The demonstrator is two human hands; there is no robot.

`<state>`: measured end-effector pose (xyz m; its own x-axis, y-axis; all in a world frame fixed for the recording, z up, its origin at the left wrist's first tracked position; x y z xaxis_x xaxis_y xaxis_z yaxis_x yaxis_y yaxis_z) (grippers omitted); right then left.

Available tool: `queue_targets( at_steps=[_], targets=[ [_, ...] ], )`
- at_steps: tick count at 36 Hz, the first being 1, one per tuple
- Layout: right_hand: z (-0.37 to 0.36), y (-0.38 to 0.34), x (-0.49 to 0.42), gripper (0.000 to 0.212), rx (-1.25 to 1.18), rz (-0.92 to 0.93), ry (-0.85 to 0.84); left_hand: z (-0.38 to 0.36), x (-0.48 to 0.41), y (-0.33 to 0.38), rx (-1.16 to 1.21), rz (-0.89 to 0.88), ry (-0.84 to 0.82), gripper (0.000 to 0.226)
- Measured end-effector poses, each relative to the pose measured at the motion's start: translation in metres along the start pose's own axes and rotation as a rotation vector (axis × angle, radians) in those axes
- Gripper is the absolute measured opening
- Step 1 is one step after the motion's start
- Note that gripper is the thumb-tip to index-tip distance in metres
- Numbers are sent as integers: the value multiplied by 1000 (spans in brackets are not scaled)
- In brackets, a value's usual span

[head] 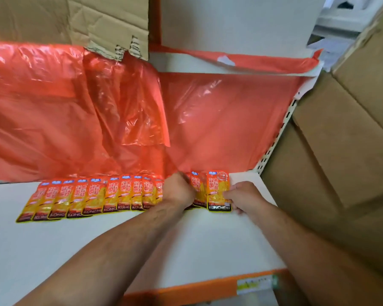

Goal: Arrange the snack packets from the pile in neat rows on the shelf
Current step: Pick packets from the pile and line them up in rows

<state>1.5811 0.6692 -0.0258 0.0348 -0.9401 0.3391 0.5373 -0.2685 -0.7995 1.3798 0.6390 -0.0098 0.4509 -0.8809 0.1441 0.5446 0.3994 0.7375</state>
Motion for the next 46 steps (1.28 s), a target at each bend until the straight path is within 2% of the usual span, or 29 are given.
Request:
queue_targets(
  at_steps=[11,17,22,27,34,41,46],
  targets=[
    [18,14,-24,14,-49,21,-94,-18,-1,13,-190,9,47,19],
    [14,17,-32,21,-70,0,-119,-22,-7,11,-308,36,7,20],
    [13,17,-39,20,-75,-6,-133,-23,-8,18,-377,13,-48,7],
    [5,10,-44,19,-46,-25,-170,-18,-7,13,-372,-28,-32,24],
    [-4,-1,-46,18,83,-21,-127,6,-6,11,-485,-152,115,24],
    [-9,-10,-49,14,177,-28,-82,16,-1,6,-484,-270,164,19],
    [-12,-20,-47,7,444,82,10,23,2,2,-495,-301,188,25]
  ],
)
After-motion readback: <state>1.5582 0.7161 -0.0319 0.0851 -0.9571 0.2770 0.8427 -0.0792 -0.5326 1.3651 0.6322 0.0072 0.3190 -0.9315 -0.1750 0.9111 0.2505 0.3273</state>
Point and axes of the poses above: each hand's wrist, its own x-axis away from the middle knuckle, its own z-axis out of the back of the hand, y = z × x, the point moved 6 cm from there along -x, towards the middle knuckle, and after that the axes turned 3 degrees about z, right-handed, at the moved point
